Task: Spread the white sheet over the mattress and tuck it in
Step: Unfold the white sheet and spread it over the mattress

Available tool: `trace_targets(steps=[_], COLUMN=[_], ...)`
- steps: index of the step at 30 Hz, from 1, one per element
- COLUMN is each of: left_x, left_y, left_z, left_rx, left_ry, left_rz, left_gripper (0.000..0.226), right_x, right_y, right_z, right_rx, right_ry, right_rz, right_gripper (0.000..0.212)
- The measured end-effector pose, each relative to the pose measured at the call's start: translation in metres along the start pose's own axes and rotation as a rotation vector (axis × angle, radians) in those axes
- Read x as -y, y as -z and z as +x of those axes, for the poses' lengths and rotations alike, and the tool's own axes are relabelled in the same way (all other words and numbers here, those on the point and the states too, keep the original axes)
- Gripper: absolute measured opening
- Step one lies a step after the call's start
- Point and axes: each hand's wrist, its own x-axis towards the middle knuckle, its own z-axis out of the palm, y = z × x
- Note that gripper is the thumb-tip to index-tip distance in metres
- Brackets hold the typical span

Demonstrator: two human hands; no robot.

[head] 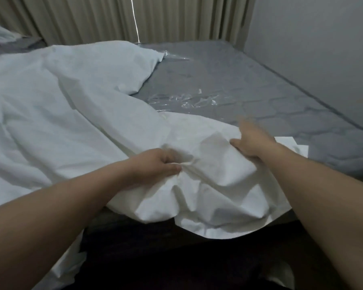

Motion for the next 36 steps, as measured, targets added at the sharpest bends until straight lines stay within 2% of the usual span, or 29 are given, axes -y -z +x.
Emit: trace_targets(steps=[1, 3, 6, 8, 11, 13, 16, 17, 18, 20, 21, 22, 24, 26, 27, 28, 29, 30, 32, 34, 36], left_x=[-0.001, -0.004, -0.009, -0.022, -0.054, -0.074, -0.097, -0.101, -0.104, -0.11, -0.113, -0.117, -0.125, -0.129, -0.13, -0.127, -0.122, -0.116, -0.113, -0.118, -0.134], left_y=[0.001, -0.002, -0.013, -0.019, -0.019, -0.024, -0.041, -0.05, -0.058, -0.067, -0.069, -0.07, -0.071, -0.076, -0.081, -0.089, -0.097, -0.102, -0.102, -0.089, -0.066], left_z=[0.003, 0.01, 0.014, 0.014, 0.018, 0.023, 0.024, 0.022, 0.02, 0.019, 0.018, 0.016, 0.016, 0.013, 0.01, 0.006, 0.004, 0.004, 0.005, 0.009, 0.012], left_rx=[0.003, 0.109, 0.337, 0.36, 0.227, 0.128, 0.162, 0.191, 0.209, 0.169, 0.148, 0.139, 0.195, 0.276, 0.302, 0.309, 0.279, 0.23, 0.142, 0.138, 0.052], left_ry=[0.013, 0.035, 0.105, 0.164, 0.181, 0.168, 0.125, 0.117, 0.101, 0.015, -0.013, -0.015, 0.01, 0.044, 0.042, 0.027, -0.019, -0.082, -0.164, -0.161, -0.135], left_rz=[-0.047, -0.012, 0.324, 0.41, 0.372, 0.346, 0.413, 0.471, 0.558, 0.762, 0.811, 0.822, 0.769, 0.725, 0.765, 0.85, 0.942, 1.003, 1.001, 0.897, 0.672], left_gripper=[0.044, 0.044, 0.043, 0.043, 0.048, 0.055, 0.086, 0.085, 0.074, 0.032, 0.018, 0.016, 0.026, 0.064, 0.084, 0.093, 0.088, 0.07, 0.031, 0.017, 0.011], right_x=[-0.009, -0.025, -0.051, -0.078, -0.131, -0.162, -0.185, -0.188, -0.193, -0.203, -0.209, -0.21, -0.207, -0.204, -0.203, -0.202, -0.201, -0.199, -0.198, -0.2, -0.203], right_y=[-0.005, -0.006, 0.015, 0.042, 0.073, 0.082, 0.086, 0.083, 0.079, 0.066, 0.058, 0.055, 0.056, 0.063, 0.065, 0.067, 0.069, 0.07, 0.076, 0.084, 0.093], right_z=[0.002, -0.001, -0.003, -0.003, 0.004, 0.005, -0.007, -0.011, -0.015, -0.02, -0.021, -0.027, -0.044, -0.062, -0.069, -0.074, -0.079, -0.081, -0.082, -0.074, -0.06], right_rx=[0.06, 0.086, 0.174, 0.17, -0.02, -0.165, -0.33, -0.345, -0.33, -0.248, -0.18, -0.117, -0.029, 0.061, 0.124, 0.186, 0.247, 0.285, 0.288, 0.124, -0.22], right_ry=[-0.003, 0.04, 0.118, 0.046, -0.139, -0.258, -0.343, -0.356, -0.367, -0.382, -0.362, -0.322, -0.218, -0.174, -0.184, -0.221, -0.256, -0.287, -0.316, -0.319, -0.393], right_rz=[-0.033, -0.081, -0.066, 0.036, 0.219, 0.186, 0.156, 0.159, 0.159, 0.123, 0.118, 0.149, 0.288, 0.558, 0.684, 0.76, 0.8, 0.828, 0.801, 0.61, 0.331], right_gripper=[0.071, 0.058, 0.03, 0.028, 0.029, 0.035, 0.041, 0.043, 0.045, 0.053, 0.057, 0.059, 0.046, 0.027, 0.031, 0.04, 0.047, 0.047, 0.032, 0.024, 0.035])
